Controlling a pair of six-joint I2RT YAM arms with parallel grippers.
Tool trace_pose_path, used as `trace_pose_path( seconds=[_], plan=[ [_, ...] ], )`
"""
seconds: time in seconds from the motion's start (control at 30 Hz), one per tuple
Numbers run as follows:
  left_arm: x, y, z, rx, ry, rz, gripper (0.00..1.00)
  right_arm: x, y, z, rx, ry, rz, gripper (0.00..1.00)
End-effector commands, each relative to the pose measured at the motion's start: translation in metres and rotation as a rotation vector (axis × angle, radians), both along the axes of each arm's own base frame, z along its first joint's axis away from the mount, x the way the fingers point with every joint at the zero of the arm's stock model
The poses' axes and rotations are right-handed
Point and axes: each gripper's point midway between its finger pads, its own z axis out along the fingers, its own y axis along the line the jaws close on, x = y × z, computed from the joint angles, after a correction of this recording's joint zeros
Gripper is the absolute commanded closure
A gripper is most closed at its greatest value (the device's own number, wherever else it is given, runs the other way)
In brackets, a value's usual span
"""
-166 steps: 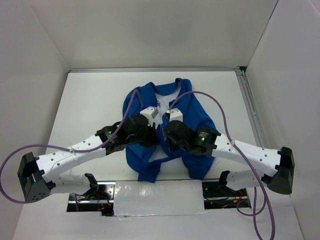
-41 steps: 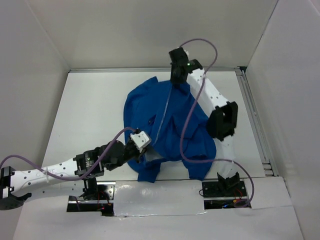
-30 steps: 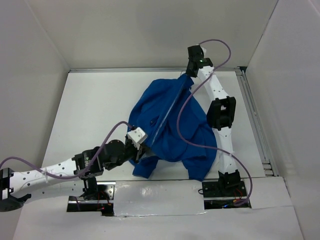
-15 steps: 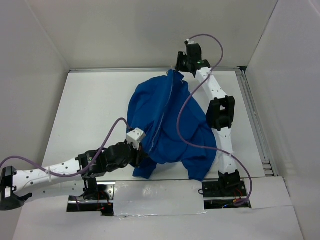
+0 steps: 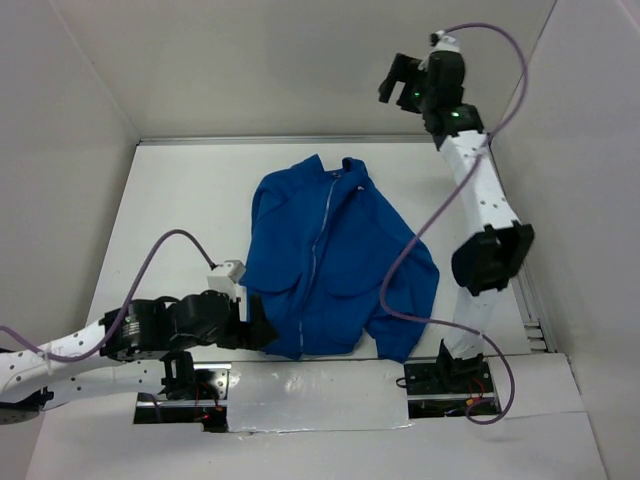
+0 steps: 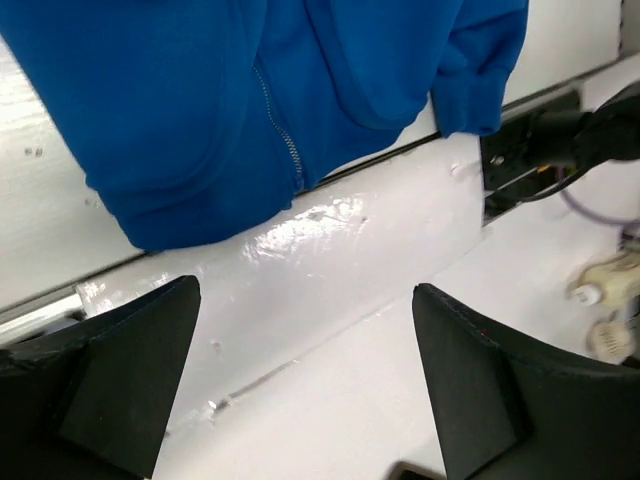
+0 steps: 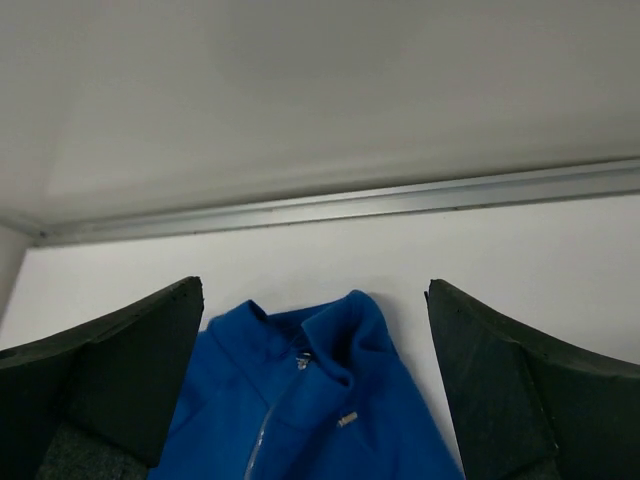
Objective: Zip up the jacket
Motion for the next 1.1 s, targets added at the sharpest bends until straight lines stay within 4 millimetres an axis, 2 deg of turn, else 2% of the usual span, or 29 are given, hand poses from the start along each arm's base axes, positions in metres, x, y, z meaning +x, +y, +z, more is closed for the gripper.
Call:
trace_pose_path(
  seconds=[0.0,0.03,0.07,0.1,0.13,0.17,0.2,0.23,0.27,0.3,0.33,0.37,0.4,0.43,0.47,0.5,0.53,0.57,0.6,0.67,0.73,0.8,0.83,0.87,0.9,1.07],
  plan=[
    [0.004,0.011,0.017,0.009,0.041,0.114,0.01,-0.058,-0.059,0.045,0.085,-0.018,-0.189,0.0],
    [0.01,0.023,0.023,0.039,0.031,0.183,0.01,-0.071,-0.069,0.046,0.107,-0.003,-0.225,0.0],
    [0.014,0.027,0.022,0.089,0.042,0.226,0.01,-0.078,-0.09,0.014,0.107,0.067,-0.277,0.0],
    [0.013,0.044,0.018,0.145,0.086,0.318,0.01,-0.101,-0.097,0.029,0.15,0.041,-0.287,0.0],
    [0.017,0.05,0.033,0.137,0.091,0.382,0.01,-0.135,-0.258,0.02,0.183,0.03,-0.64,0.0],
    [0.024,0.054,0.035,0.174,0.076,0.441,0.01,-0.131,-0.135,-0.002,0.2,0.104,-0.374,0.0],
    [0.029,0.058,0.041,0.187,0.058,0.456,0.01,-0.142,-0.14,-0.017,0.229,0.138,-0.378,0.0],
    [0.037,0.053,0.054,0.158,0.023,0.455,0.01,-0.153,-0.146,-0.052,0.248,0.209,-0.403,0.0],
    [0.045,0.05,0.063,0.134,-0.01,0.458,0.01,-0.171,-0.155,-0.048,0.25,0.183,-0.423,0.0],
    [0.056,0.05,0.069,0.15,-0.072,0.411,0.01,-0.178,-0.152,-0.058,0.256,0.196,-0.405,0.0],
    [0.063,0.044,0.079,0.107,-0.123,0.362,0.01,-0.188,-0.156,-0.085,0.249,0.233,-0.429,0.0],
    [0.075,0.014,0.105,-0.043,-0.184,0.289,0.01,-0.199,-0.155,-0.078,0.257,0.194,-0.435,0.0],
    [0.092,0.017,0.103,-0.008,-0.26,0.241,0.01,-0.204,-0.16,-0.082,0.26,0.178,-0.449,0.0],
    [0.099,0.008,0.111,-0.051,-0.295,0.198,0.01,-0.212,-0.159,-0.101,0.263,0.214,-0.456,0.0],
    [0.11,0.0,0.116,-0.087,-0.308,0.188,0.01,-0.219,-0.16,-0.096,0.266,0.199,-0.461,0.0],
    [0.122,0.005,0.112,-0.092,-0.27,0.201,0.01,-0.225,-0.162,-0.102,0.269,0.22,-0.474,0.0],
    [0.135,-0.001,0.096,-0.059,-0.214,0.192,0.01,-0.229,-0.162,-0.101,0.272,0.214,-0.479,0.0],
    [0.147,0.002,0.089,-0.049,-0.178,0.206,0.01,-0.23,-0.161,-0.097,0.272,0.2,-0.476,0.0],
    [0.158,0.008,0.084,-0.055,-0.128,0.216,0.01,-0.24,-0.16,-0.103,0.265,0.218,-0.475,0.0],
    [0.184,0.014,0.058,-0.024,-0.02,0.251,0.01,-0.248,-0.157,-0.099,0.254,0.189,-0.463,0.0],
    [0.193,0.021,0.053,-0.029,-0.006,0.28,0.01,-0.254,-0.157,-0.092,0.247,0.175,-0.462,0.0],
    [0.201,0.03,0.047,-0.039,-0.021,0.316,0.01,-0.259,-0.16,-0.091,0.235,0.178,-0.486,0.0],
    [0.198,0.03,0.054,-0.064,-0.052,0.307,0.01,-0.261,-0.16,-0.091,0.235,0.173,-0.493,0.0],
    [0.198,0.035,0.05,-0.071,-0.063,0.312,0.01,-0.262,-0.162,-0.09,0.229,0.162,-0.503,0.0],
    [0.196,0.035,0.062,-0.106,-0.106,0.299,0.01,-0.262,-0.163,-0.091,0.231,0.161,-0.508,0.0],
    [0.19,0.06,0.062,-0.072,-0.127,0.386,0.01,-0.261,-0.169,-0.094,0.223,0.17,-0.539,0.0]
  ],
)
